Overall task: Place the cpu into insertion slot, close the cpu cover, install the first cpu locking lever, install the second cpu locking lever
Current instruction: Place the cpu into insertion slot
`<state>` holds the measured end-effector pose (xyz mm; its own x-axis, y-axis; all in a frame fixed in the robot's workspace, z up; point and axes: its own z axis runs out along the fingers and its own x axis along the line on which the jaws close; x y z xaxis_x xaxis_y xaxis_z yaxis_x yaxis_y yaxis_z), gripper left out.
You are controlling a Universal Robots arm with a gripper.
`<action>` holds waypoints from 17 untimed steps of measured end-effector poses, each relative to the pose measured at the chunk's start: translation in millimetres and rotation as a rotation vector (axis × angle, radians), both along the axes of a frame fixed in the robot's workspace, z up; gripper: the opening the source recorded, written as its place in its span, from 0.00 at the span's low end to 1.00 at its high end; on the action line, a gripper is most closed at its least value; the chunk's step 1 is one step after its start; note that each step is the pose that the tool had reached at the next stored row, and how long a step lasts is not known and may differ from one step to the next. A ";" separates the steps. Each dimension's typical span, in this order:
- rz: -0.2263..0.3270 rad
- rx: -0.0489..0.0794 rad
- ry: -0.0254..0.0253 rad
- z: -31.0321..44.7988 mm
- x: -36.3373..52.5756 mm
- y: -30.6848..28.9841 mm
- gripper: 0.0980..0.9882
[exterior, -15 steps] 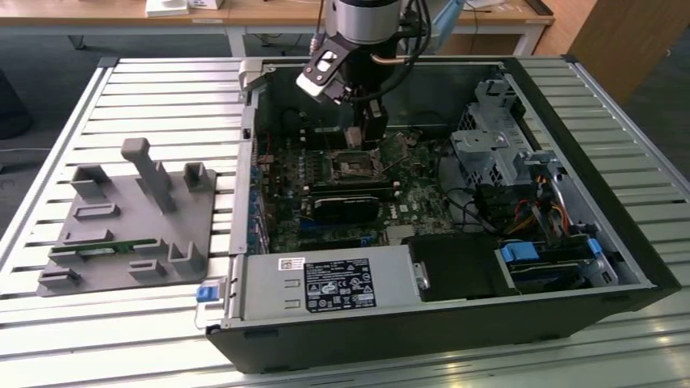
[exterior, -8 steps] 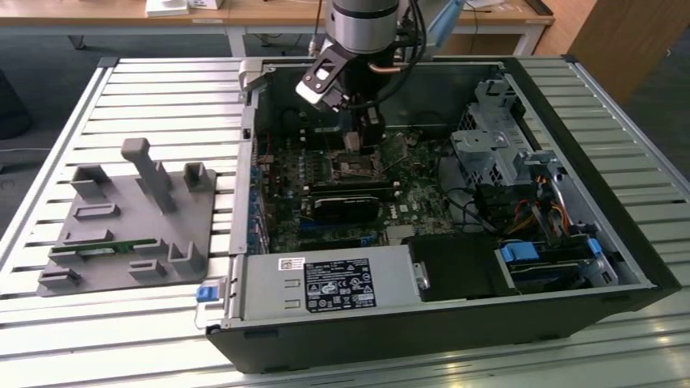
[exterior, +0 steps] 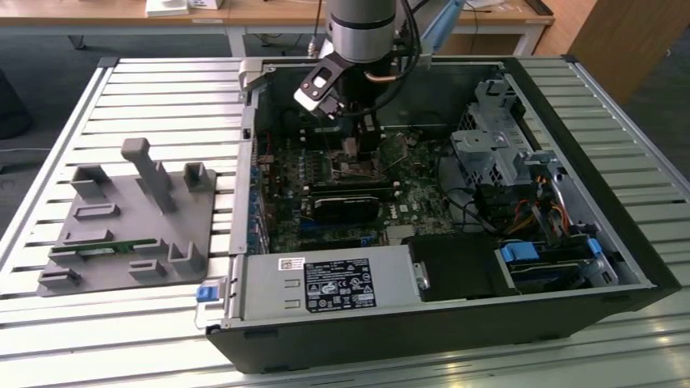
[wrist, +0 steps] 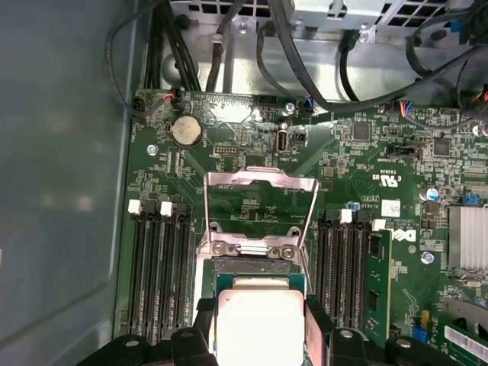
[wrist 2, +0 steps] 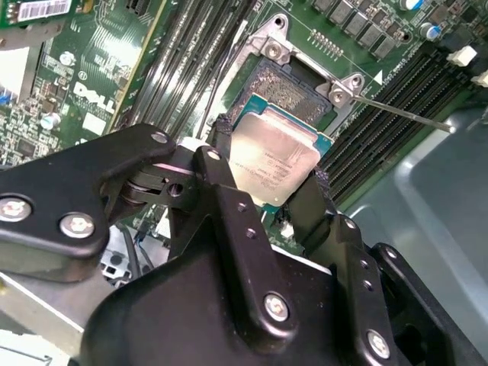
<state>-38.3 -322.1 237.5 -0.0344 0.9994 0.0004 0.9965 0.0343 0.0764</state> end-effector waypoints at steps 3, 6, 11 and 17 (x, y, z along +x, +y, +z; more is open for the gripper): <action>0.000 0.000 0.0002 -2.0 0.0 0.0 0.50; 0.000 0.000 0.0003 -3.3 0.0 0.0 0.50; 0.000 0.000 0.0003 -7.5 -0.1 0.2 0.50; -0.007 0.000 0.0005 -13.4 -0.4 0.5 0.50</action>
